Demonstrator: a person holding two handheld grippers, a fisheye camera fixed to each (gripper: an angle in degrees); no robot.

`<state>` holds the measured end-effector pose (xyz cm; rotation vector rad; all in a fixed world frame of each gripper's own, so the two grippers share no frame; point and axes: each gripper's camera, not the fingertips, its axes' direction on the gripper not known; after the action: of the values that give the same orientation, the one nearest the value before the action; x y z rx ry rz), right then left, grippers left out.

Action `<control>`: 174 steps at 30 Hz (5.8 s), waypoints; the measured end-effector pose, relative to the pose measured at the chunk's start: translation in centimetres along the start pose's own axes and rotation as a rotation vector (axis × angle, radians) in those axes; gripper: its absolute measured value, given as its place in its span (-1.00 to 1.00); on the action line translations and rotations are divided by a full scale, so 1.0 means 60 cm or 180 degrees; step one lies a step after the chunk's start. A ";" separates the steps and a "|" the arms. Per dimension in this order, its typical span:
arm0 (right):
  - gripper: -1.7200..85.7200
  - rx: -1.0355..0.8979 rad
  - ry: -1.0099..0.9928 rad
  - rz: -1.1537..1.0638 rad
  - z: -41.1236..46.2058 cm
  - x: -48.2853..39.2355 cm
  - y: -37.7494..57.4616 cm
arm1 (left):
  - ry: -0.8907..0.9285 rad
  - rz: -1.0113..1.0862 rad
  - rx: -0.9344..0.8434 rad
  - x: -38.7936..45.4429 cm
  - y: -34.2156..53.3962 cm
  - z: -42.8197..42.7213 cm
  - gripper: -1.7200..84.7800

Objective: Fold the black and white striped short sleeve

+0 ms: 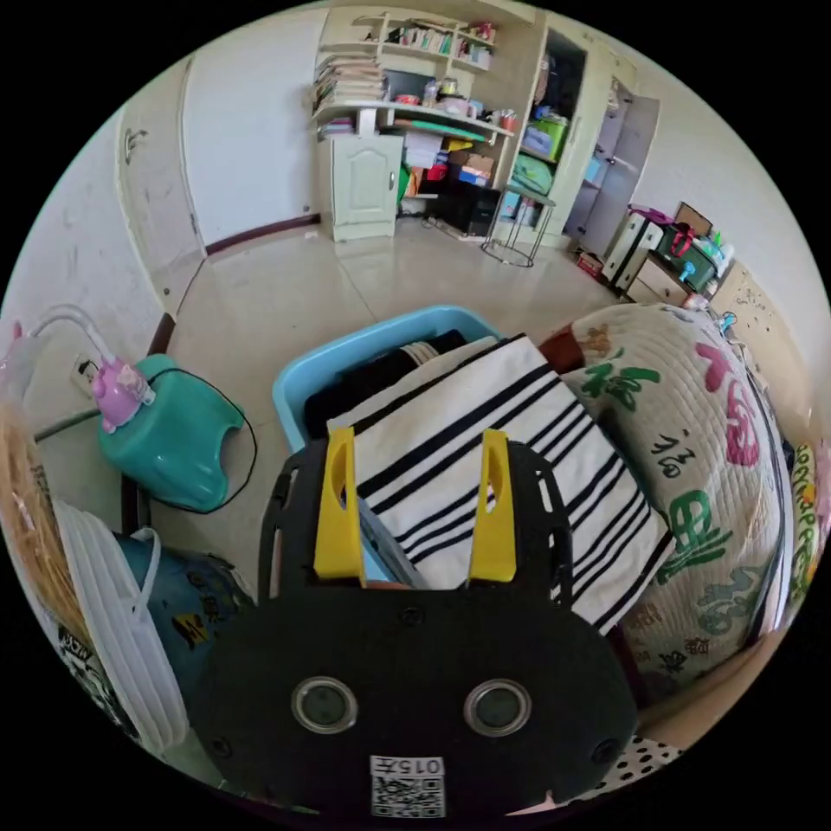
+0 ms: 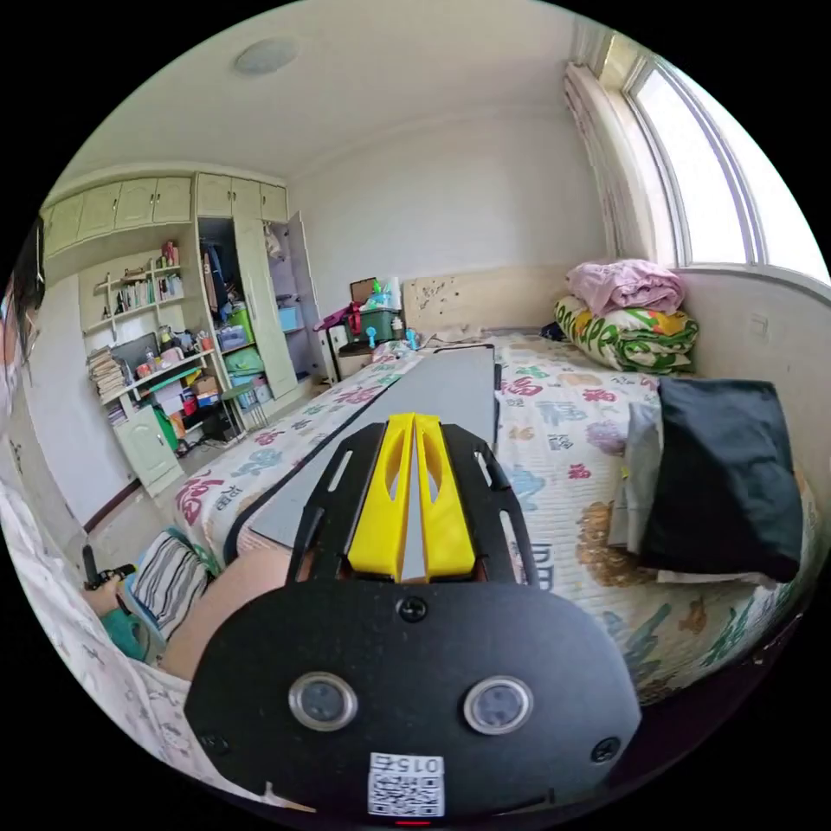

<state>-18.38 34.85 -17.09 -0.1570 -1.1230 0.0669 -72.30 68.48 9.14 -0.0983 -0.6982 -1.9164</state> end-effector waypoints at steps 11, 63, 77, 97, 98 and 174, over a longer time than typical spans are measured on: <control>-0.97 -0.0171 -0.1019 -0.0327 0.014 -0.087 0.072 | 0.0552 -0.0414 -0.0424 -0.068 -0.103 0.123 -0.66; -0.69 -0.0392 -0.2918 -0.0114 0.125 0.348 -0.017 | 0.3670 0.2905 0.1197 0.325 0.421 -0.554 -0.92; -0.74 -0.1242 -0.1862 0.1069 0.381 0.507 -0.047 | 0.3384 0.3703 -0.0141 0.389 0.610 -0.539 -0.81; -0.91 -0.2454 -0.1179 0.0802 0.538 0.300 -0.157 | 0.2679 0.4257 -0.1251 0.549 0.810 -0.553 -0.93; -0.92 -0.2439 -0.1151 0.0792 0.537 0.294 -0.160 | 0.2706 0.4232 -0.1198 0.542 0.807 -0.560 -0.93; -0.95 -0.1947 -0.0136 0.1123 0.157 0.483 -0.340 | 0.2422 0.2885 -0.0585 0.336 0.492 -0.696 -0.96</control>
<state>-14.89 19.44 15.98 -0.9027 -1.1207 0.0386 -46.01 22.46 -5.43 0.1737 0.0689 -0.9984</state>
